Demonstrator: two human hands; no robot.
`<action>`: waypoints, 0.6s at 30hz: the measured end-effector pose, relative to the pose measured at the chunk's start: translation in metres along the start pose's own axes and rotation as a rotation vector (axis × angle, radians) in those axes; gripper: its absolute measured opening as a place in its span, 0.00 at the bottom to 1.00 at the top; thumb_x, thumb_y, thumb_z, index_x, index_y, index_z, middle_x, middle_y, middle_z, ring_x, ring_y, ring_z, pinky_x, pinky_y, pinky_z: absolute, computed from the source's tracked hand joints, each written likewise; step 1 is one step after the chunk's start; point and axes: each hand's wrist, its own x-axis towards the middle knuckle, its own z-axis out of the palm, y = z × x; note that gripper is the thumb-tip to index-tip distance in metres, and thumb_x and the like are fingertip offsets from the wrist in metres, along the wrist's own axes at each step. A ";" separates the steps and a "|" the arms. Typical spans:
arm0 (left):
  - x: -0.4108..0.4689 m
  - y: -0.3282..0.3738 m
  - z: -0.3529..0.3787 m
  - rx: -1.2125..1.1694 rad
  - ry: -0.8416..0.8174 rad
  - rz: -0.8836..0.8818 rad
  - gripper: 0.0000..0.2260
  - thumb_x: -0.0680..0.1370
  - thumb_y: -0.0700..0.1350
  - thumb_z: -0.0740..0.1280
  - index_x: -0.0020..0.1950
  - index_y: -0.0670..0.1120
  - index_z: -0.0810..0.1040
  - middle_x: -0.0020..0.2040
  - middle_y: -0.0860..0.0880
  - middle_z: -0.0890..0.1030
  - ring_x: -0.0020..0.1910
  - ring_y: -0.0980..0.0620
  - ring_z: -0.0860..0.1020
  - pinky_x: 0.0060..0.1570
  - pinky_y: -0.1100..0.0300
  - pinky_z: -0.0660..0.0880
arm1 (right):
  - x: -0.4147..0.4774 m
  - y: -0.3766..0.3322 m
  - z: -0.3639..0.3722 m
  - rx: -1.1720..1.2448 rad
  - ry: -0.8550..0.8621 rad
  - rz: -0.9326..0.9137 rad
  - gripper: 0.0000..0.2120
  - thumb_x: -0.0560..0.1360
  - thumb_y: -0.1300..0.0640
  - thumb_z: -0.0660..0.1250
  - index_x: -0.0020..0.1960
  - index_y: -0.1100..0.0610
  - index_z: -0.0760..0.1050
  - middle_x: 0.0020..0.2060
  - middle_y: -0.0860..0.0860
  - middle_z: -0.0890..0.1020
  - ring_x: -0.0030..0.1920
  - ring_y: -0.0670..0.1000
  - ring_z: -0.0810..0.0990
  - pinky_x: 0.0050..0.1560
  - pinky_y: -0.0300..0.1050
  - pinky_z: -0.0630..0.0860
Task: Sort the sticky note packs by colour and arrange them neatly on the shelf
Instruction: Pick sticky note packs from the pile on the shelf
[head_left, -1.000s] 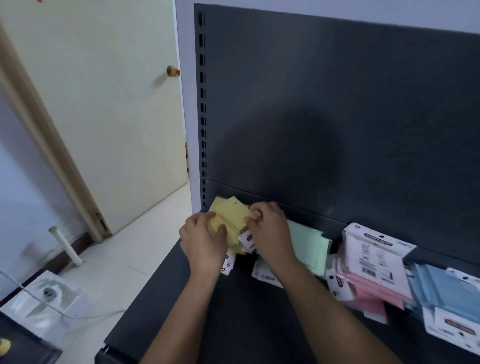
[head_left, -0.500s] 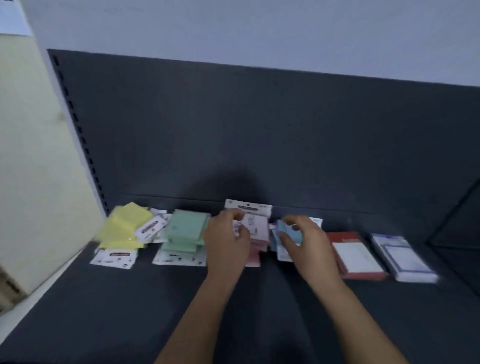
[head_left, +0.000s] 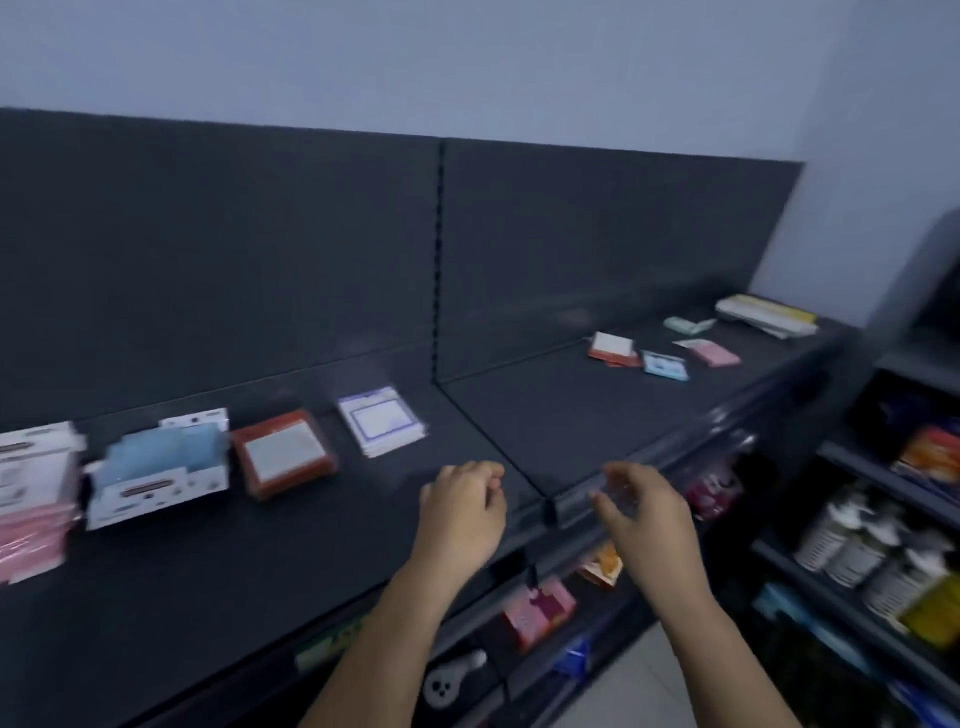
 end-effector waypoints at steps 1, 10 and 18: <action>0.005 0.011 0.013 0.012 -0.033 0.014 0.16 0.80 0.42 0.56 0.66 0.49 0.72 0.61 0.54 0.76 0.63 0.52 0.69 0.65 0.54 0.64 | 0.000 0.015 -0.013 -0.015 0.029 0.036 0.15 0.74 0.56 0.69 0.59 0.58 0.75 0.51 0.49 0.78 0.52 0.49 0.76 0.52 0.39 0.70; 0.064 0.071 0.093 0.271 -0.114 0.205 0.18 0.80 0.49 0.57 0.70 0.50 0.66 0.65 0.55 0.72 0.65 0.54 0.67 0.66 0.58 0.59 | 0.023 0.099 -0.065 -0.101 0.124 0.163 0.15 0.75 0.55 0.67 0.61 0.53 0.74 0.50 0.45 0.76 0.48 0.43 0.74 0.49 0.35 0.68; 0.174 0.085 0.144 0.251 -0.193 0.216 0.17 0.80 0.50 0.59 0.69 0.51 0.68 0.66 0.56 0.71 0.66 0.54 0.66 0.67 0.58 0.57 | 0.125 0.156 -0.060 -0.114 0.135 0.197 0.14 0.75 0.56 0.67 0.61 0.56 0.75 0.49 0.47 0.76 0.49 0.46 0.76 0.49 0.35 0.67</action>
